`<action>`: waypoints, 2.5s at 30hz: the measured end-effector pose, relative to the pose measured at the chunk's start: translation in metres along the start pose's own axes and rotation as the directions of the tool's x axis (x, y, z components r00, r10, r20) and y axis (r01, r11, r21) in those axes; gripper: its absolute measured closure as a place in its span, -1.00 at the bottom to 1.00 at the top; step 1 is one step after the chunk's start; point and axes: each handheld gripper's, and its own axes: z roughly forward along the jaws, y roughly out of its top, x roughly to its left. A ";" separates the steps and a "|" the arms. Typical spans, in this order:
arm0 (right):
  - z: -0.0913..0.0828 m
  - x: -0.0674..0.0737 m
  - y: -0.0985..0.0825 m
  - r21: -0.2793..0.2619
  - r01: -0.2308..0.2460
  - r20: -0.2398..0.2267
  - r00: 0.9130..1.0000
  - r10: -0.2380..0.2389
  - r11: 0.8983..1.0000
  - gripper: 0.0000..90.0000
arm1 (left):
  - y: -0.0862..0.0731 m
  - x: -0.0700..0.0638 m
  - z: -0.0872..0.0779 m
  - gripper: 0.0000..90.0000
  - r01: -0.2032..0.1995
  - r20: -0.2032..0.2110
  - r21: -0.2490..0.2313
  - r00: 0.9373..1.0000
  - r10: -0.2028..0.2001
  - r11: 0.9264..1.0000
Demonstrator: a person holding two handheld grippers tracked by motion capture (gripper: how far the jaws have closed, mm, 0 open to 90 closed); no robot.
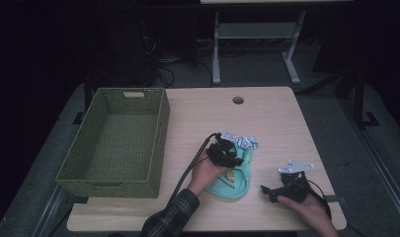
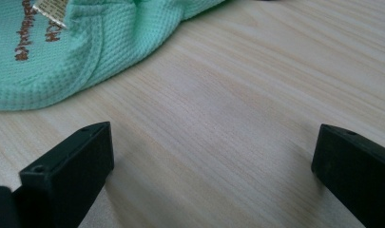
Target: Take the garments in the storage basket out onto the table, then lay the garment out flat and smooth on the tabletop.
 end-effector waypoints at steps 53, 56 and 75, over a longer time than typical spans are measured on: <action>-0.014 -0.006 0.017 -0.038 -0.005 -0.052 0.999 0.003 0.999 0.10 | -0.081 -0.013 -0.073 0.99 -0.024 -0.148 0.148 0.988 0.046 0.989; -0.015 -0.010 0.023 -0.051 -0.004 -0.078 0.997 0.000 0.999 0.40 | -0.081 -0.013 -0.073 0.99 -0.023 -0.148 0.151 0.988 0.046 0.988; 0.008 -0.026 0.078 -0.070 0.021 -0.112 0.993 -0.029 0.997 0.99 | -0.079 -0.011 -0.073 0.99 -0.016 -0.139 0.166 0.990 0.040 0.986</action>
